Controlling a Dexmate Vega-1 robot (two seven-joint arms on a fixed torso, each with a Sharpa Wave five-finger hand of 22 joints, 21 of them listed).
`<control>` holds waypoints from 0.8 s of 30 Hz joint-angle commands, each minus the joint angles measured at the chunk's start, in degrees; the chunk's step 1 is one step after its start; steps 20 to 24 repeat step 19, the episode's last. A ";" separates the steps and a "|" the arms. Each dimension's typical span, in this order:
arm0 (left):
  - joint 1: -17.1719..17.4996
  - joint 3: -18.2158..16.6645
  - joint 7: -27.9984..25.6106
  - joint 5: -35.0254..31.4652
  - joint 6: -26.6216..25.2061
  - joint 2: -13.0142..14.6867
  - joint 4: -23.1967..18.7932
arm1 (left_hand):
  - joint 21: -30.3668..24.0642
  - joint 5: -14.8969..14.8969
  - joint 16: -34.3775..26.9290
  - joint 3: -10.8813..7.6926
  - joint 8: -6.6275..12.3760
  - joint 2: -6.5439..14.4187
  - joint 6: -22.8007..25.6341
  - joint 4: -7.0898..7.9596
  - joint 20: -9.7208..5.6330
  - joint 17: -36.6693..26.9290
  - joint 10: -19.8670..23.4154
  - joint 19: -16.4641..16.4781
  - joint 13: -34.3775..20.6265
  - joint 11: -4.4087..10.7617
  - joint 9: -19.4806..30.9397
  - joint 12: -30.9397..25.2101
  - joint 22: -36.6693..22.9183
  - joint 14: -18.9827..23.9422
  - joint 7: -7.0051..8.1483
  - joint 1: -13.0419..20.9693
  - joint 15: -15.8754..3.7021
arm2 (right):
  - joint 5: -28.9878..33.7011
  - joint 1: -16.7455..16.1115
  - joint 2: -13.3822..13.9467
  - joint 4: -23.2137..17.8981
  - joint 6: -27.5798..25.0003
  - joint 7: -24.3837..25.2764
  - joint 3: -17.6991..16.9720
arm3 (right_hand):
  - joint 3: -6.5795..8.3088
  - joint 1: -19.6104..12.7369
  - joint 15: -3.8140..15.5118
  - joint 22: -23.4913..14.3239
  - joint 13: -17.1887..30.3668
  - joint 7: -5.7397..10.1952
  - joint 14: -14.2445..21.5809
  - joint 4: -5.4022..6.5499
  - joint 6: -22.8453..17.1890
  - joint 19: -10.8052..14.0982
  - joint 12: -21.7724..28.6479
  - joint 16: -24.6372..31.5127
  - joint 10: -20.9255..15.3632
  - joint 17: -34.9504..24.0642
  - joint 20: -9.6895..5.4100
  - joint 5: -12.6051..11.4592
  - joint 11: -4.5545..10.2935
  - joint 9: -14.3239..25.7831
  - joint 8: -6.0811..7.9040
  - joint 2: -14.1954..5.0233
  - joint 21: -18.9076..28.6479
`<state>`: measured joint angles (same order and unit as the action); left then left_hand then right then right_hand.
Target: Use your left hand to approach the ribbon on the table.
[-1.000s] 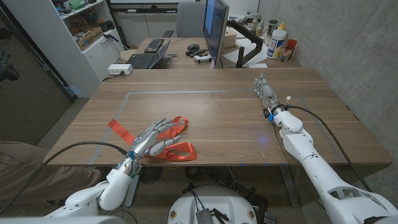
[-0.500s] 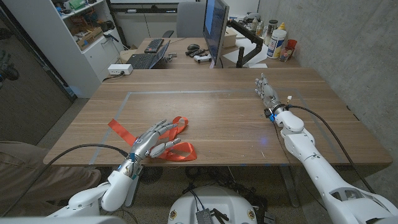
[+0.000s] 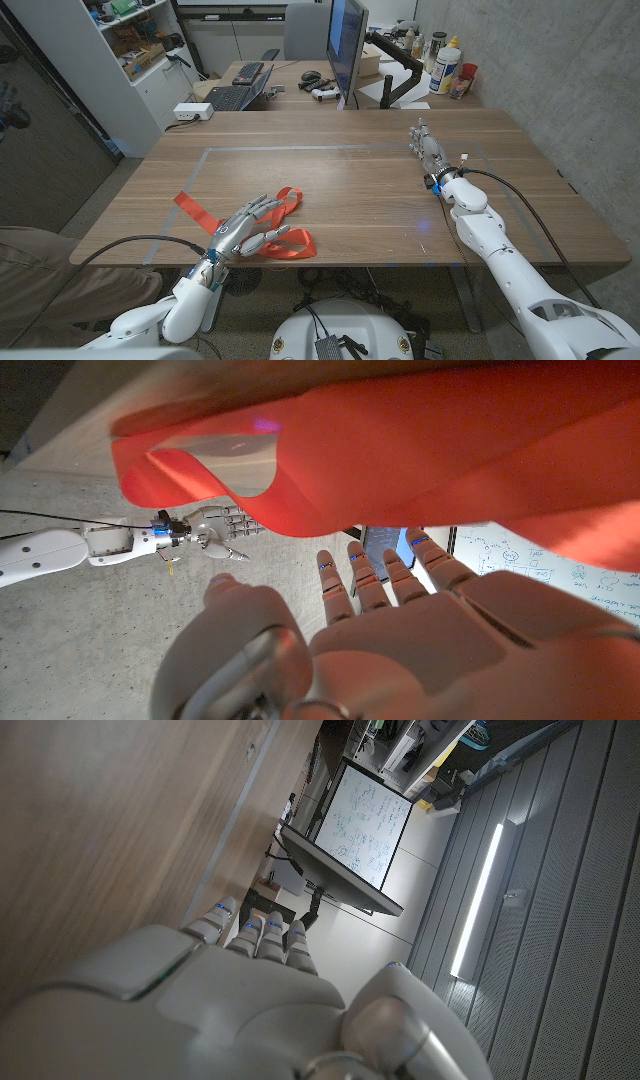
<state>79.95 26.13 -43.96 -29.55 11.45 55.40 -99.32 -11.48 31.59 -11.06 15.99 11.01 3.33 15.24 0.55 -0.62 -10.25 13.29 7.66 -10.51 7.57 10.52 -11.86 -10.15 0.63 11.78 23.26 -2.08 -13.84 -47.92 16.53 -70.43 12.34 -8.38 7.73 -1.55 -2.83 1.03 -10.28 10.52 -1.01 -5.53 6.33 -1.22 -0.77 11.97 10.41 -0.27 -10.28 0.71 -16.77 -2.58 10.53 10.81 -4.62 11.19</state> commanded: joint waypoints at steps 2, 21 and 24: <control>-0.38 0.90 -0.54 -0.15 0.33 -0.05 1.43 | -0.37 0.47 -0.33 0.37 0.27 -0.44 0.40 -0.11 -0.18 -0.15 0.70 0.30 -0.27 -0.09 0.24 -0.40 -0.02 0.47 0.15 0.46 -4.97 | 0.34 1.15 -0.28 1.45 0.46 -0.17 0.71 | 0.27 -0.05 -0.16 -0.06 0.24 -0.14 -0.49 0.03 0.28 -0.25 0.21 0.08 0.09 -0.06 0.12 -0.07 -0.11 0.08 0.09 -2.22 0.02; -2.00 2.54 -1.32 -0.84 1.57 -0.57 3.52 | -0.40 0.92 -0.12 0.41 0.14 -0.56 0.00 -0.26 -0.65 -0.18 0.45 0.80 -0.29 -0.02 0.25 -0.15 -0.03 0.23 0.43 0.74 -5.12 | 0.19 1.31 0.03 1.42 0.24 -0.17 0.76 | 0.30 -0.02 -0.15 -0.06 0.24 -0.17 -0.49 0.05 0.28 -0.25 0.21 0.10 0.14 -0.06 0.07 -0.05 0.02 0.08 0.10 -2.22 0.04; -2.00 2.54 -1.32 -0.84 1.57 -0.57 3.52 | -0.40 0.92 -0.12 0.41 0.14 -0.56 0.00 -0.26 -0.65 -0.18 0.45 0.80 -0.29 -0.02 0.25 -0.15 -0.03 0.23 0.43 0.74 -5.12 | 0.19 1.31 0.03 1.42 0.24 -0.17 0.76 | 0.30 -0.02 -0.15 -0.06 0.24 -0.17 -0.49 0.05 0.28 -0.25 0.21 0.10 0.14 -0.06 0.07 -0.05 0.02 0.08 0.10 -2.22 0.04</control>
